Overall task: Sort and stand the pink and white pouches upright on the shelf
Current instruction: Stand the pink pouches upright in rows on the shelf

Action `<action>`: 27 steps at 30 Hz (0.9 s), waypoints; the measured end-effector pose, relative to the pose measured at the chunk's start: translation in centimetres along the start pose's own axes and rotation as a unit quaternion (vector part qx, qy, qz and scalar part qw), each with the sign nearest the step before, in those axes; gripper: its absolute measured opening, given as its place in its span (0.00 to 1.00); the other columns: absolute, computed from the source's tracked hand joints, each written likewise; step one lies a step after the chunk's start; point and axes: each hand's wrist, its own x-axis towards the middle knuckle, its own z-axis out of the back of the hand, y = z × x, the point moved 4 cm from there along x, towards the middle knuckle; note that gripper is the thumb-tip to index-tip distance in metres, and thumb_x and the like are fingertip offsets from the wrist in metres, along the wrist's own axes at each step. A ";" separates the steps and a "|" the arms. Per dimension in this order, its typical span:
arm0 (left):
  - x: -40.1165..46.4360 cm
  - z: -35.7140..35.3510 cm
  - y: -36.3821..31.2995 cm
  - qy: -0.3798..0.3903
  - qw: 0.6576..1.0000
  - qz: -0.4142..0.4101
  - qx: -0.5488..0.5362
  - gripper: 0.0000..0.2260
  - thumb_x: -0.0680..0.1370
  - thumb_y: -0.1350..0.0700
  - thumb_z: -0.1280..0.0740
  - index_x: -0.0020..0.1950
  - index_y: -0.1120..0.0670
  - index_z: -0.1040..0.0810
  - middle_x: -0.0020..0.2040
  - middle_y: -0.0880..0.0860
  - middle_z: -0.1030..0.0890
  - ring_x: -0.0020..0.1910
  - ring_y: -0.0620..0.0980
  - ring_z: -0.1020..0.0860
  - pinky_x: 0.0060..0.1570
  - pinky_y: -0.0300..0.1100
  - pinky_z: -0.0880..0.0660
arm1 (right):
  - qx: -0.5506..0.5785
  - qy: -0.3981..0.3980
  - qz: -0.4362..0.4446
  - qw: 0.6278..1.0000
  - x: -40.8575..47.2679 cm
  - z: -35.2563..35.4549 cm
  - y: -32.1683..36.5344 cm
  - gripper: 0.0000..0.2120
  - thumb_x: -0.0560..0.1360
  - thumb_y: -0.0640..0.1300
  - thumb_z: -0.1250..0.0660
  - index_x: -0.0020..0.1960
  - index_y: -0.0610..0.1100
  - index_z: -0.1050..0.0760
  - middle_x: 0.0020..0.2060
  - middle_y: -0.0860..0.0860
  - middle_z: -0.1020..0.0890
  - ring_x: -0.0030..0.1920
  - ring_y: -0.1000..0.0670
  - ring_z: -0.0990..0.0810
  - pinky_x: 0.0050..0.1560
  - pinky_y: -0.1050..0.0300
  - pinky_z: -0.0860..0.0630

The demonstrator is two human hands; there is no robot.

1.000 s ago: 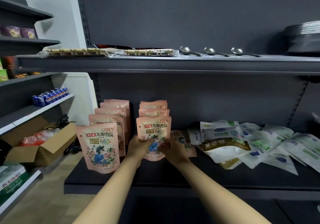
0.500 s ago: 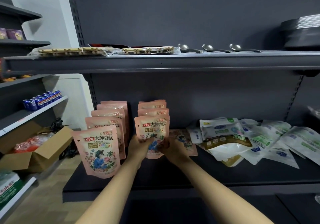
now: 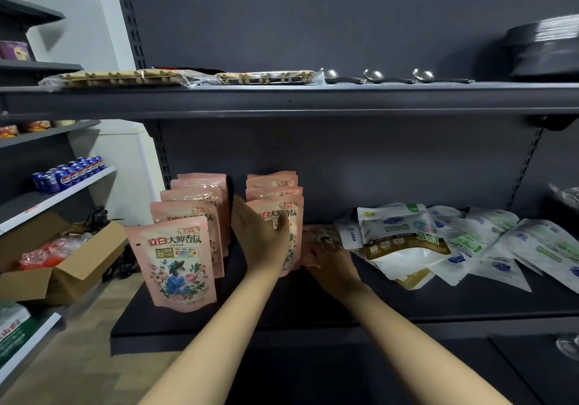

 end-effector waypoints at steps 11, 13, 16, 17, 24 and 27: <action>0.8 0.8 -3.7 -0.033 0.984 -0.124 0.123 0.31 0.75 0.56 0.33 0.74 0.58 0.43 0.77 0.59 0.48 0.77 0.57 0.51 0.74 0.48 0.49 | -0.004 -0.015 -0.041 0.999 -0.1 1.8 -1.2 0.20 0.80 0.37 0.48 0.69 0.49 0.33 0.60 0.44 0.21 0.58 0.43 0.21 0.55 0.50 0.24; 0.7 1.0 -4.2 -0.040 0.982 -0.146 0.110 0.27 0.75 0.57 0.33 0.72 0.58 0.39 0.75 0.58 0.43 0.76 0.56 0.47 0.73 0.47 0.45 | 0.038 -0.078 -0.072 0.994 0.9 2.8 -1.8 0.21 0.79 0.35 0.47 0.69 0.49 0.32 0.56 0.45 0.19 0.53 0.44 0.19 0.51 0.51 0.21; 0.5 0.8 -4.9 -0.035 0.981 -0.160 0.099 0.20 0.76 0.57 0.35 0.67 0.57 0.33 0.68 0.55 0.33 0.70 0.53 0.37 0.66 0.37 0.39 | 0.143 -0.174 -0.136 0.965 2.0 5.1 -2.9 0.12 0.80 0.39 0.45 0.58 0.40 0.26 0.50 0.42 0.19 0.51 0.40 0.19 0.48 0.53 0.25; 0.4 0.5 -5.1 -0.023 0.983 -0.158 0.094 0.17 0.76 0.57 0.36 0.65 0.57 0.30 0.64 0.54 0.29 0.66 0.52 0.33 0.60 0.34 0.38 | 0.189 -0.200 -0.152 0.949 2.2 6.1 -3.3 0.12 0.80 0.42 0.45 0.54 0.37 0.25 0.47 0.42 0.19 0.49 0.41 0.19 0.45 0.55 0.28; -0.8 -5.2 -5.9 0.235 0.964 0.101 -0.071 0.19 0.80 0.43 0.45 0.57 0.57 0.25 0.52 0.56 0.19 0.50 0.52 0.21 0.52 0.45 0.24 | 0.368 -0.329 -0.091 0.865 -0.2 10.0 -3.2 0.13 0.82 0.39 0.47 0.40 0.40 0.30 0.30 0.51 0.27 0.30 0.55 0.30 0.28 0.68 0.37; -2.0 -6.9 -7.3 0.338 0.874 0.262 -0.228 0.25 0.77 0.36 0.44 0.53 0.56 0.23 0.44 0.55 0.19 0.43 0.52 0.21 0.43 0.45 0.23 | 0.350 -0.359 -0.014 0.865 -1.9 10.6 -2.9 0.12 0.80 0.37 0.44 0.40 0.38 0.28 0.28 0.57 0.30 0.27 0.60 0.27 0.27 0.71 0.36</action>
